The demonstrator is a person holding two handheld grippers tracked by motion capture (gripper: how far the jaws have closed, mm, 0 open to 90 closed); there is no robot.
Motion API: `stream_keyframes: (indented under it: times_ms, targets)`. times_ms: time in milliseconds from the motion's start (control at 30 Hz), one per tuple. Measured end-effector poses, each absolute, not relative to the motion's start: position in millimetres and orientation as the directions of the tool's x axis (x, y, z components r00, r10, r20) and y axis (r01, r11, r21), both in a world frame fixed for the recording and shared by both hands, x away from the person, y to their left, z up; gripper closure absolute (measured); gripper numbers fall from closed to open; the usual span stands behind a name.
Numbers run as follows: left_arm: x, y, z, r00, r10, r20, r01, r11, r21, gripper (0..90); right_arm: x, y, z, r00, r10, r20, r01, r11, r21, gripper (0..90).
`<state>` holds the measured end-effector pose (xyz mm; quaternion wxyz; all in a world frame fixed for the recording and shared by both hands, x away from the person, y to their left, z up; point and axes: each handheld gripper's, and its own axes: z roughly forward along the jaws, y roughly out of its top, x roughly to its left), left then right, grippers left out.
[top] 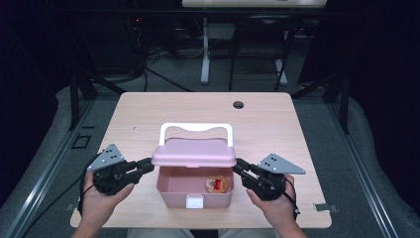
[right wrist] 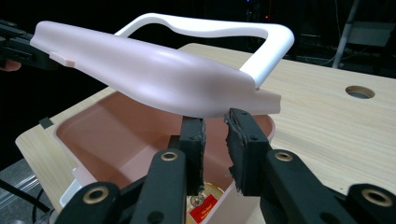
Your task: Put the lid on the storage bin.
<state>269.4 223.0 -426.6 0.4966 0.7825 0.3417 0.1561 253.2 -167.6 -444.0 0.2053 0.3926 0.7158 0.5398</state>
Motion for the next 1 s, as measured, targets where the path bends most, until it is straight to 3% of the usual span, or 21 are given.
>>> stream_keyframes:
  times_ms: [1000]
  targets:
    - [261, 224, -444, 0.725, 0.681, -0.099, 0.395, -0.294, 0.87, 78.1, 239, -173, -461, -0.608, 0.78, 0.15, 0.371, 0.113, 0.922, 76.6]
